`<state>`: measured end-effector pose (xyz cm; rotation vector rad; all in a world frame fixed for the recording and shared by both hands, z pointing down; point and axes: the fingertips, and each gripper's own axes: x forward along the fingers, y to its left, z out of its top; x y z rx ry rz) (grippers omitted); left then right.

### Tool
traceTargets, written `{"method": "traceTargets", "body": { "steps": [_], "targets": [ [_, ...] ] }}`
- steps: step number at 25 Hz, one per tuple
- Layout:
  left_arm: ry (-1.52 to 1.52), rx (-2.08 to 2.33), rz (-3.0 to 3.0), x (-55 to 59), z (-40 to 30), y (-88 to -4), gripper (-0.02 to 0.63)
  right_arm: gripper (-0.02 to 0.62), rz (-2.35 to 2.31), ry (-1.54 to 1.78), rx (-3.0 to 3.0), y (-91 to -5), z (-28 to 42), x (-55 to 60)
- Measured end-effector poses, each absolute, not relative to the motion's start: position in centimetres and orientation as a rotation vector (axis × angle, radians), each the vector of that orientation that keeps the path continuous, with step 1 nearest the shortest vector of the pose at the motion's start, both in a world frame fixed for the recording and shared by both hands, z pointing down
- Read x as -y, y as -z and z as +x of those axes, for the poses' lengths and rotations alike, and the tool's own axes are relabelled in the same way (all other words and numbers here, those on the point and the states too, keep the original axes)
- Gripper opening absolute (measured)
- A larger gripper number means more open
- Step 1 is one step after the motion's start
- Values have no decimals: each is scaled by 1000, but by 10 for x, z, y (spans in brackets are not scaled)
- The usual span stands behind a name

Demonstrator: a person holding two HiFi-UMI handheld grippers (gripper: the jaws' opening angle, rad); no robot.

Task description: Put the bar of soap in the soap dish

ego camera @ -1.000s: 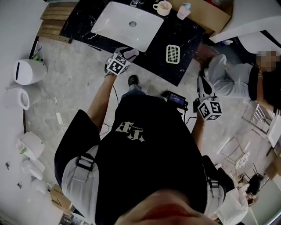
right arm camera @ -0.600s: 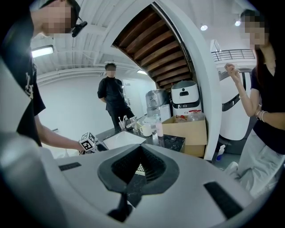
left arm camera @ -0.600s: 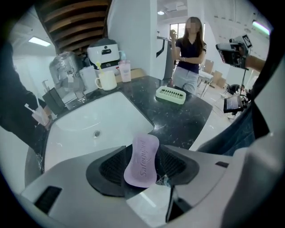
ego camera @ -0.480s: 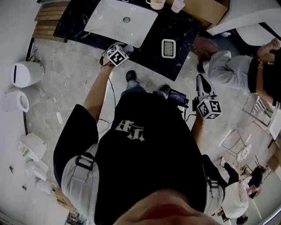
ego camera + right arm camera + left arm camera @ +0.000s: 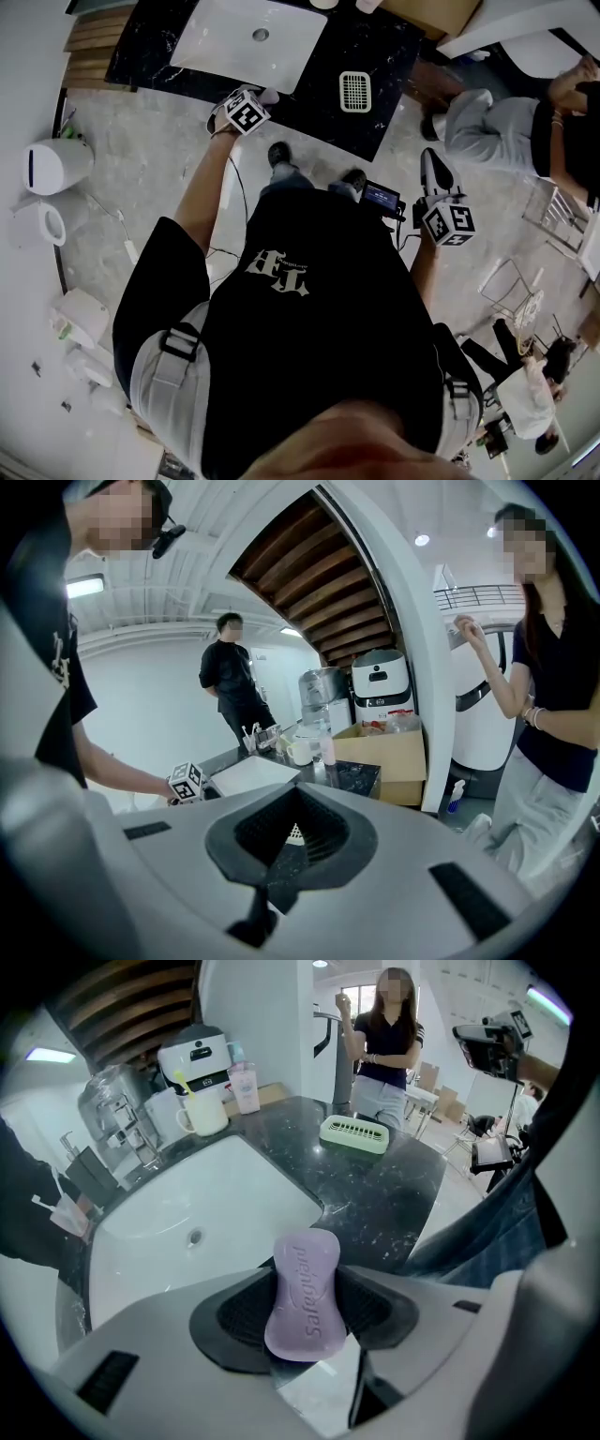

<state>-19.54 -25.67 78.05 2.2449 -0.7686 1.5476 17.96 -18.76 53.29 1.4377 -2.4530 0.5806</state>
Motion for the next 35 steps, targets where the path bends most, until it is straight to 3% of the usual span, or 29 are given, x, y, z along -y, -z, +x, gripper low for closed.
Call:
{"method": "traceTargets", "body": {
  "steps": [19, 35],
  "targets": [
    [-1360, 913, 2194, 260, -174, -761, 207, 8, 1458, -594, 2466, -536, 187, 181],
    [-1004, 950, 2199, 274, -48, -725, 207, 8, 1444, -604, 2477, -540, 218, 172]
  ]
}}
